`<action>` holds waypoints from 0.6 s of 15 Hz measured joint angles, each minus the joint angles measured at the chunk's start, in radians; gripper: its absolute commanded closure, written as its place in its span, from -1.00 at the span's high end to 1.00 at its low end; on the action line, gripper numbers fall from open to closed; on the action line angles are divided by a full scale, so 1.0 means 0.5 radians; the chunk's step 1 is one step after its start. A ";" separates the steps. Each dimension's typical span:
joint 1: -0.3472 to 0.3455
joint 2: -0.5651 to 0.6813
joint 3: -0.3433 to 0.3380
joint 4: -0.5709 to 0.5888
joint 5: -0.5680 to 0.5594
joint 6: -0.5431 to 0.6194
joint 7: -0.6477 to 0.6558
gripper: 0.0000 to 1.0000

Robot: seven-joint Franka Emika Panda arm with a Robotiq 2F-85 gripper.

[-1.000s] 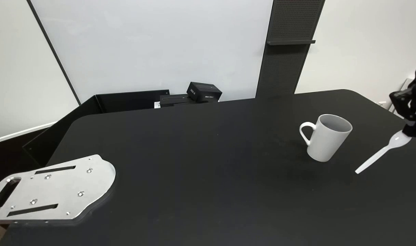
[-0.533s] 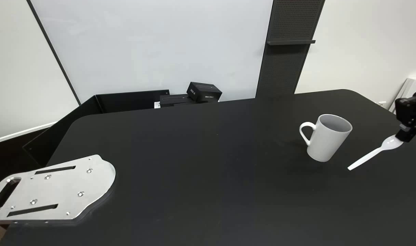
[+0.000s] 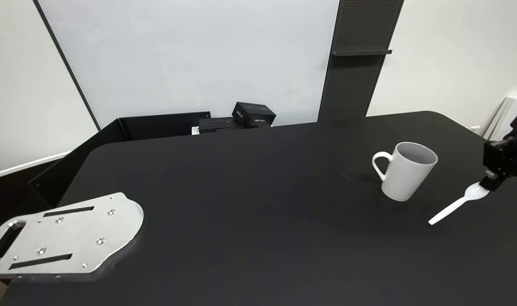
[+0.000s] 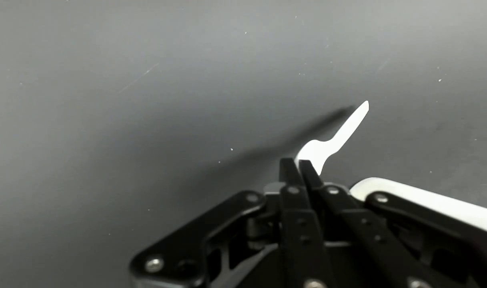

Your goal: Put the spoon in the mug on the table

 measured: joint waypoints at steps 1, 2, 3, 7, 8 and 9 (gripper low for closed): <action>-0.017 0.046 0.005 0.031 0.000 -0.014 -0.020 -0.98; -0.032 0.088 0.010 0.059 0.000 -0.025 -0.031 -0.98; -0.047 0.128 0.015 0.087 -0.001 -0.033 -0.040 -0.98; -0.083 0.248 0.031 0.185 -0.008 -0.077 -0.048 -0.30; -0.083 0.263 0.031 0.201 -0.018 -0.078 -0.045 -0.15; -0.079 0.270 0.031 0.212 -0.041 -0.071 -0.035 -0.02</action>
